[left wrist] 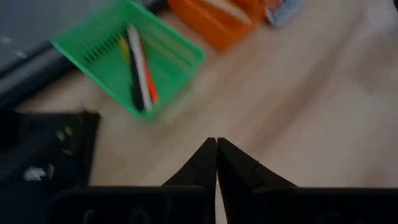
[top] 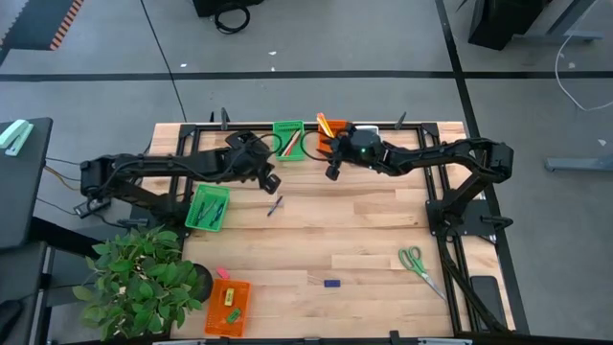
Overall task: Sort crayons/erasers/pens/pencils in bins
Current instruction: Put the blue crayon into the bottom green bin
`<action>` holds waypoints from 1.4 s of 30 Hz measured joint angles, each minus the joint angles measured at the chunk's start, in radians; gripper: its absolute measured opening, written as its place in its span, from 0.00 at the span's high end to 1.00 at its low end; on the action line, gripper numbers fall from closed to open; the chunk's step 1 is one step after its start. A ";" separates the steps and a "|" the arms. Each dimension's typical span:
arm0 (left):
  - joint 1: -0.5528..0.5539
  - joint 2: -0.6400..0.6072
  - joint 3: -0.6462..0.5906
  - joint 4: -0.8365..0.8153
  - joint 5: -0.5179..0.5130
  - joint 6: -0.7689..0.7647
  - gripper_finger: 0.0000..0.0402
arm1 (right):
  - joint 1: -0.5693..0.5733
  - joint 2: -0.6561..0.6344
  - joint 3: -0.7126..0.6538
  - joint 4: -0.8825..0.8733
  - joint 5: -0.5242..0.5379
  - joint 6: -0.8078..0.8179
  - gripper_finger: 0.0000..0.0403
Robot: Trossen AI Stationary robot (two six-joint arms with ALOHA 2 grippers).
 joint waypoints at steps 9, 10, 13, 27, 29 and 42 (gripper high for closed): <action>-0.095 0.132 0.001 0.269 -0.097 -0.028 0.84 | -0.004 -0.001 0.000 0.025 -0.028 0.001 0.65; -0.102 0.149 0.001 0.277 -0.097 -0.030 0.83 | -0.004 -0.001 0.000 0.012 -0.038 0.001 0.65; -0.118 0.207 0.001 0.270 -0.097 -0.050 0.79 | -0.004 -0.001 0.000 -0.035 -0.056 0.000 0.65; -0.188 0.294 0.001 0.216 -0.134 -0.286 0.72 | -0.004 -0.001 0.000 -0.219 -0.251 0.072 0.65; -0.203 0.294 0.001 0.204 -0.143 -0.328 0.73 | -0.002 -0.001 0.000 -0.245 -0.300 0.072 0.65; -0.214 0.294 0.001 0.051 0.012 -0.561 0.77 | 0.025 0.000 -0.027 -0.375 -0.363 0.105 0.65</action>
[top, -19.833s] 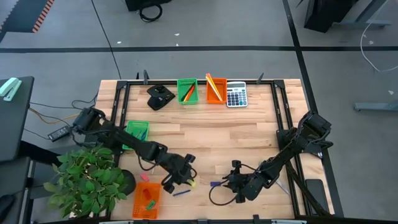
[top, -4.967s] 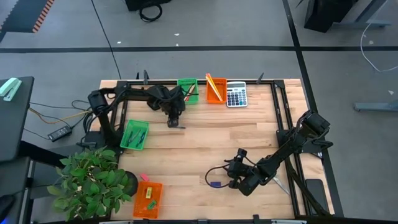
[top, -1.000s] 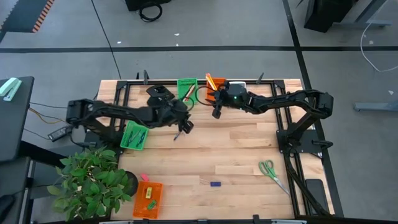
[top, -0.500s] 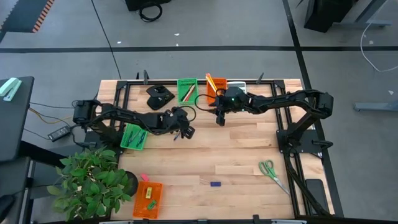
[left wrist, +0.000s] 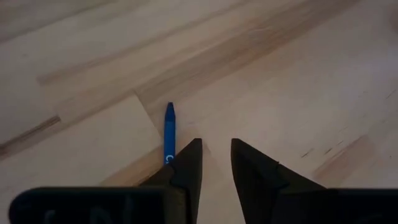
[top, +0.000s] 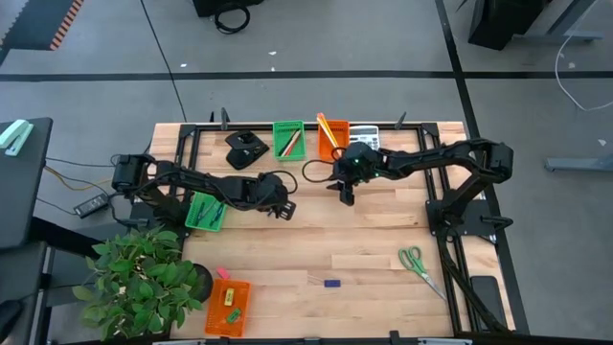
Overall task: Sort crayons/erasers/pens/pencils in bins
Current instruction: Put the blue crayon into the bottom green bin
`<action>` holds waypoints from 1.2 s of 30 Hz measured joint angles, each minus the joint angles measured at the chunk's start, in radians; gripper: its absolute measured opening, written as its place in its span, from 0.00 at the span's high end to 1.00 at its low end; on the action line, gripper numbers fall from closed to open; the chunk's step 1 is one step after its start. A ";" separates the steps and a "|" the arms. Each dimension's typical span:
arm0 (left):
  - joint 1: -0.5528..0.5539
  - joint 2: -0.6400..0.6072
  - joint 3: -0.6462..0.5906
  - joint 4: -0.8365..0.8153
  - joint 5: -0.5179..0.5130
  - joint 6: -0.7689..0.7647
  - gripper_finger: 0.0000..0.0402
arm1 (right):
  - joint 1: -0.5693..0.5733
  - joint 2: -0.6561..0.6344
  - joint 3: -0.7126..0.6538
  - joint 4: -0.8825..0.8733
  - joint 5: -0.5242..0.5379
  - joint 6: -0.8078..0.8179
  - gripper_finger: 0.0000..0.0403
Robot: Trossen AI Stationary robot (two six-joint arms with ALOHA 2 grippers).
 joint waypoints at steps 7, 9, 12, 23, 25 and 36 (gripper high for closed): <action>0.000 0.000 0.000 -0.061 0.014 0.005 0.77 | 0.010 0.001 -0.032 0.002 0.001 -0.003 0.65; 0.000 0.000 0.000 -0.112 0.035 0.017 0.77 | 0.010 0.001 -0.032 0.004 0.001 0.006 0.65; 0.000 0.000 0.000 -0.159 0.060 0.021 0.77 | 0.011 0.001 -0.032 0.003 0.001 0.012 0.65; 0.006 0.015 0.000 -0.145 0.066 0.079 0.75 | 0.010 0.001 -0.032 0.037 0.001 0.026 0.65; 0.006 0.035 0.000 -0.161 0.067 0.078 0.74 | 0.011 0.001 -0.032 0.043 0.001 0.027 0.65; 0.003 0.107 0.003 -0.128 0.081 0.063 0.71 | 0.010 0.001 -0.032 0.061 0.001 0.046 0.65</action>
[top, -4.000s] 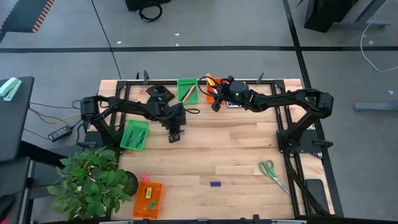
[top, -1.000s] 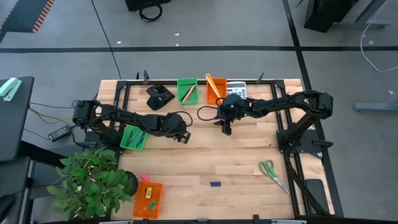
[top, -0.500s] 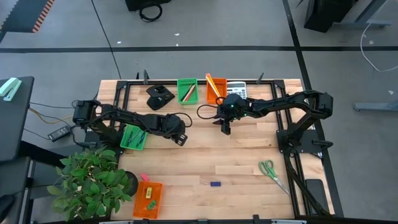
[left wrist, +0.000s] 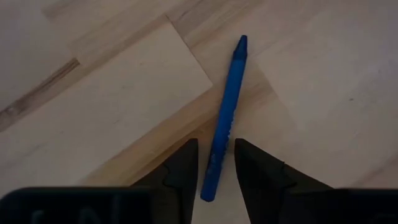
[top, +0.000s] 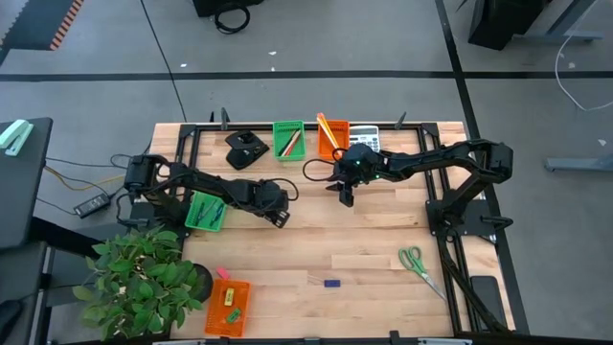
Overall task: Sort crayons/erasers/pens/pencils in bins
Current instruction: Put the blue crayon into the bottom green bin
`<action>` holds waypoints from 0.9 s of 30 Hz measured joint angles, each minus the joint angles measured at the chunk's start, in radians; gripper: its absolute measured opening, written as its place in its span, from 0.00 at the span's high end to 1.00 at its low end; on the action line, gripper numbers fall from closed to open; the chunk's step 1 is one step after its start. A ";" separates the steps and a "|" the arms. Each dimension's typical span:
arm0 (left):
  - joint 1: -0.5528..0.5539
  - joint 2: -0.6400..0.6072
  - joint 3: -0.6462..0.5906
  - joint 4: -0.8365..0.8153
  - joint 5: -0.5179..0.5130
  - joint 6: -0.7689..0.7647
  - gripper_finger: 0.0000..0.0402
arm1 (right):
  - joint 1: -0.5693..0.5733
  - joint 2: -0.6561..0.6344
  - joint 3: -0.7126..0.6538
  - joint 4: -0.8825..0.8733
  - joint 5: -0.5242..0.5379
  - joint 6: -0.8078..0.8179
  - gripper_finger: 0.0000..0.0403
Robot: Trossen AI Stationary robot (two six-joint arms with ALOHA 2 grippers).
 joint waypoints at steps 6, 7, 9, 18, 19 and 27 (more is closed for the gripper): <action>-0.002 0.001 0.000 -0.007 -0.001 0.000 0.75 | 0.000 0.000 0.000 0.000 0.000 0.000 0.65; -0.002 0.001 -0.001 -0.007 -0.001 0.000 0.76 | 0.000 0.000 0.000 0.000 0.000 0.000 0.65; -0.002 0.001 -0.001 -0.009 0.000 0.012 0.79 | 0.000 0.000 0.000 0.000 0.000 0.000 0.65; -0.006 0.002 -0.002 -0.006 0.005 0.094 0.95 | 0.000 0.000 -0.010 0.004 0.000 0.001 0.65; -0.006 -0.001 -0.002 -0.007 0.006 0.094 0.95 | 0.000 0.000 -0.010 0.009 0.000 0.000 0.65; -0.017 -0.085 -0.006 -0.071 0.023 0.045 0.91 | 0.000 0.000 -0.010 0.026 0.000 0.002 0.65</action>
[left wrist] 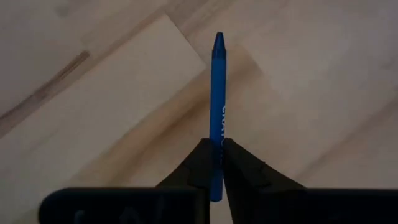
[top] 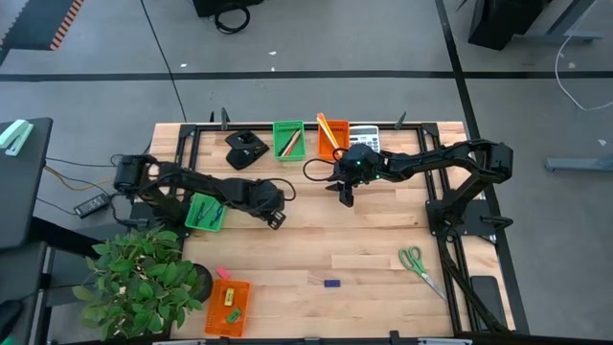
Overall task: Sort crayons/erasers/pens/pencils in bins
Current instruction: Put the blue crayon into the bottom green bin
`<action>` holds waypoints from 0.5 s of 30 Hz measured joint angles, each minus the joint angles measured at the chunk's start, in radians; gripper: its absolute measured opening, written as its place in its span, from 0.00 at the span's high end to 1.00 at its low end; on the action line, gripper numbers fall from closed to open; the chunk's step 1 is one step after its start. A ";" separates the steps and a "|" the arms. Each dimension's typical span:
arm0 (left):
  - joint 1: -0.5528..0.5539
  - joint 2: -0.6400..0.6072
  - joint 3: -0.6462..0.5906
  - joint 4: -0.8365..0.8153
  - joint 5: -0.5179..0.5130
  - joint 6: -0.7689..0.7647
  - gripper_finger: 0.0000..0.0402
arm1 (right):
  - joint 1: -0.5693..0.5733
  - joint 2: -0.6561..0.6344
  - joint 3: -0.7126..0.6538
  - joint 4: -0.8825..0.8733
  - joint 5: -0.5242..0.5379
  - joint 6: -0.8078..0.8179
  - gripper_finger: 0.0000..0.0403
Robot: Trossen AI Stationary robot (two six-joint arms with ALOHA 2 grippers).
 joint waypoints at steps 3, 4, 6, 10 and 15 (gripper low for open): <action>-0.023 -0.057 0.001 -0.068 -0.005 -0.035 0.94 | 0.000 0.000 0.000 -0.001 0.000 0.001 0.65; -0.033 -0.080 0.000 -0.088 -0.011 -0.053 0.94 | 0.000 0.000 0.000 -0.001 0.000 0.001 0.65; -0.054 -0.130 0.001 -0.131 -0.031 -0.089 0.95 | 0.000 0.000 0.000 -0.003 0.000 0.004 0.65; -0.107 -0.225 0.001 -0.301 -0.103 -0.200 0.92 | 0.000 0.000 0.000 -0.003 0.000 0.005 0.65; -0.180 -0.331 0.001 -0.502 -0.135 -0.360 0.92 | 0.000 0.000 0.000 -0.001 0.000 0.004 0.65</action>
